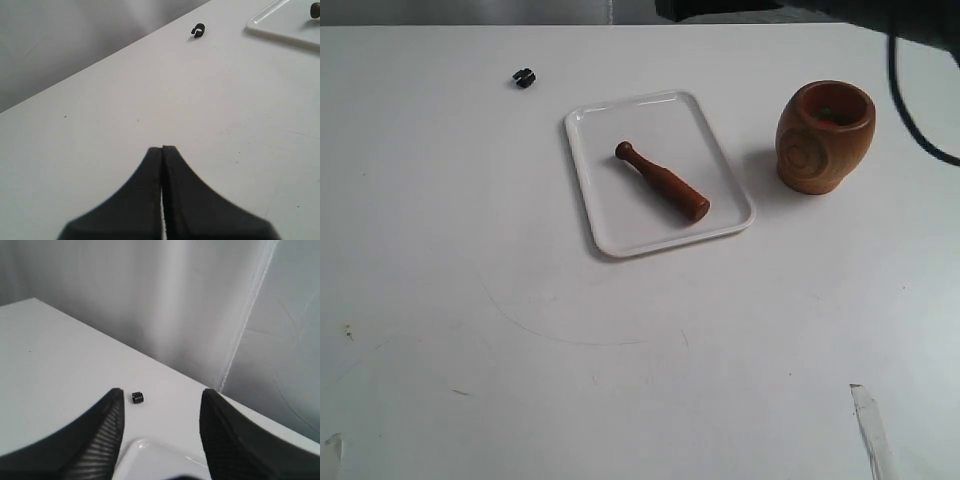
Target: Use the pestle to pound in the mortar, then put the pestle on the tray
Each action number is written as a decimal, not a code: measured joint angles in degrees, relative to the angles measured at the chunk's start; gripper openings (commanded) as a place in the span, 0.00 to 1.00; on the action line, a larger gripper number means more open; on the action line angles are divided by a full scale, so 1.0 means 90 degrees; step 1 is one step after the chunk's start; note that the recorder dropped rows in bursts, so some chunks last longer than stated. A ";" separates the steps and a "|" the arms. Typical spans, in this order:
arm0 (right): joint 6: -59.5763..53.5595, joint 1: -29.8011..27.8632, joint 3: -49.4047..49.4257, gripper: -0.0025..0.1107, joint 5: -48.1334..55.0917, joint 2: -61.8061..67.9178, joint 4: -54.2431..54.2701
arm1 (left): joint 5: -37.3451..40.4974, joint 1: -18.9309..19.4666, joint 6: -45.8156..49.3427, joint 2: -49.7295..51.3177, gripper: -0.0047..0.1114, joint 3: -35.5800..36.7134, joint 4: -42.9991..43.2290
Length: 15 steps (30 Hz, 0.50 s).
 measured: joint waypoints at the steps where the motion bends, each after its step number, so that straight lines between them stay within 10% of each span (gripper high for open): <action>1: 0.0022 0.0000 0.0179 0.41 -0.0124 -0.0221 0.0000 | 0.0000 0.0000 0.0000 0.0000 0.04 0.0000 0.0000; 15: 0.0455 0.0314 0.3143 0.41 -0.2550 -0.3348 -0.0221 | 0.0000 0.0000 0.0000 0.0000 0.04 0.0000 0.0000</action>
